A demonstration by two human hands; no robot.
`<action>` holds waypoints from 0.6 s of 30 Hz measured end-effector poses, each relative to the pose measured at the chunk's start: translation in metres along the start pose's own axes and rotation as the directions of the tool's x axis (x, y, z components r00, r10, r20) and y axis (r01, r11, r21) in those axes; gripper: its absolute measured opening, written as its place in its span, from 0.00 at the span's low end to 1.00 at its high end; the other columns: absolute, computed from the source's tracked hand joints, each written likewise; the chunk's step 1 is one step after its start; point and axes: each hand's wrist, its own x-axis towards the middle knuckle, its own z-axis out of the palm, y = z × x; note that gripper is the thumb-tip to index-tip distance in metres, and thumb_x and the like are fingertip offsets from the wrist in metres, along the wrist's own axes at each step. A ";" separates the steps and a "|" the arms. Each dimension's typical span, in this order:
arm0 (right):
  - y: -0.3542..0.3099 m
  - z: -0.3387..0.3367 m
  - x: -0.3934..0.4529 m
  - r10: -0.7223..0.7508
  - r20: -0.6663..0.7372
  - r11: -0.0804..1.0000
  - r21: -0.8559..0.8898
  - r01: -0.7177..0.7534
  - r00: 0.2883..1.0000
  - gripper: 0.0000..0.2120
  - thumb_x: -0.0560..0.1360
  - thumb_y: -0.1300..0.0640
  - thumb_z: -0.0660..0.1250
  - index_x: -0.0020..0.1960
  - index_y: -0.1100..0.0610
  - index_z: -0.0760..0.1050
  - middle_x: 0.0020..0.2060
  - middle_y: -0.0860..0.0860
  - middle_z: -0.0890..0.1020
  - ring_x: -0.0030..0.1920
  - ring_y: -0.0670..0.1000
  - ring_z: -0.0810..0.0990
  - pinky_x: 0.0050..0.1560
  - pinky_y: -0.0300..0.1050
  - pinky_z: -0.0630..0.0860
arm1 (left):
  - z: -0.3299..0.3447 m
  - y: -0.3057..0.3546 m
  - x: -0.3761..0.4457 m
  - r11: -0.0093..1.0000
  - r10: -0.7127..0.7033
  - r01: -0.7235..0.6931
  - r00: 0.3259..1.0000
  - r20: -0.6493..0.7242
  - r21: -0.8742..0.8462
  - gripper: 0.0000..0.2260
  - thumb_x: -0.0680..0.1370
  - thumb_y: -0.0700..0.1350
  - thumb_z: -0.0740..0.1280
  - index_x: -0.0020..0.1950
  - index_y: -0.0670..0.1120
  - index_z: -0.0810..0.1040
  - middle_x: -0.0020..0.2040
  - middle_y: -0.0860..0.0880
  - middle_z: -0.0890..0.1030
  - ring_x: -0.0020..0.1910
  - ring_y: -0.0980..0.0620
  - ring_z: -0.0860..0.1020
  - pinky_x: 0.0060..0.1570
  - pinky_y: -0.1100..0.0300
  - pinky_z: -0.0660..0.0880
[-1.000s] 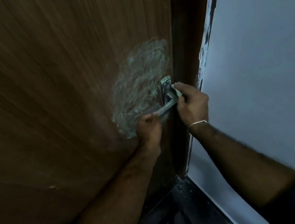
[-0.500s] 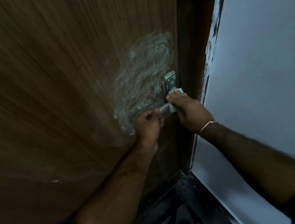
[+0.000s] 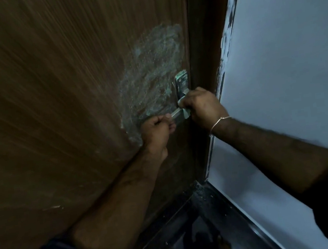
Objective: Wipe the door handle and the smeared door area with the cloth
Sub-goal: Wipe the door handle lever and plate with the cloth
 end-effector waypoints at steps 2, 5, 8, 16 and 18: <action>-0.011 0.006 -0.003 -0.005 -0.023 0.999 0.034 0.006 1.000 0.11 0.72 0.66 0.69 0.53 0.60 0.82 0.50 0.57 0.84 0.53 0.57 0.78 0.54 0.48 0.74 | 0.000 0.001 0.000 1.000 -0.010 0.010 1.000 0.005 0.010 0.09 0.79 0.40 0.66 0.39 0.44 0.79 0.35 0.46 0.80 0.34 0.53 0.77 0.35 0.64 0.76; -0.026 0.012 -0.006 -0.015 0.001 0.996 0.087 0.014 1.000 0.08 0.73 0.63 0.69 0.52 0.60 0.83 0.48 0.58 0.84 0.52 0.58 0.79 0.55 0.51 0.75 | -0.001 0.004 -0.001 0.997 -0.075 0.075 0.997 0.005 -0.027 0.10 0.81 0.41 0.63 0.41 0.44 0.78 0.36 0.47 0.79 0.34 0.53 0.77 0.34 0.62 0.76; -0.035 0.020 -0.009 -0.051 0.005 0.995 0.091 0.051 0.999 0.09 0.73 0.61 0.68 0.51 0.62 0.82 0.48 0.59 0.83 0.50 0.60 0.79 0.52 0.53 0.75 | -0.005 0.007 0.000 0.985 -0.141 0.142 0.990 0.023 -0.101 0.14 0.82 0.47 0.58 0.44 0.43 0.80 0.37 0.46 0.82 0.36 0.51 0.80 0.39 0.58 0.79; -0.059 0.031 -0.029 0.249 -0.129 0.787 0.605 -0.123 0.960 0.13 0.69 0.73 0.68 0.50 0.63 0.84 0.49 0.58 0.86 0.53 0.54 0.83 0.60 0.45 0.77 | -0.009 0.006 0.003 0.973 -0.168 0.172 0.985 0.033 -0.157 0.21 0.82 0.55 0.56 0.48 0.42 0.81 0.44 0.43 0.83 0.43 0.45 0.81 0.45 0.53 0.78; -0.071 0.039 -0.041 0.402 -0.021 0.525 0.824 -0.212 0.915 0.12 0.69 0.74 0.69 0.49 0.64 0.83 0.48 0.57 0.85 0.52 0.50 0.83 0.59 0.39 0.77 | -0.011 0.007 0.006 0.977 -0.175 0.177 0.984 0.031 -0.116 0.22 0.82 0.57 0.56 0.42 0.42 0.80 0.39 0.43 0.83 0.38 0.46 0.82 0.42 0.53 0.78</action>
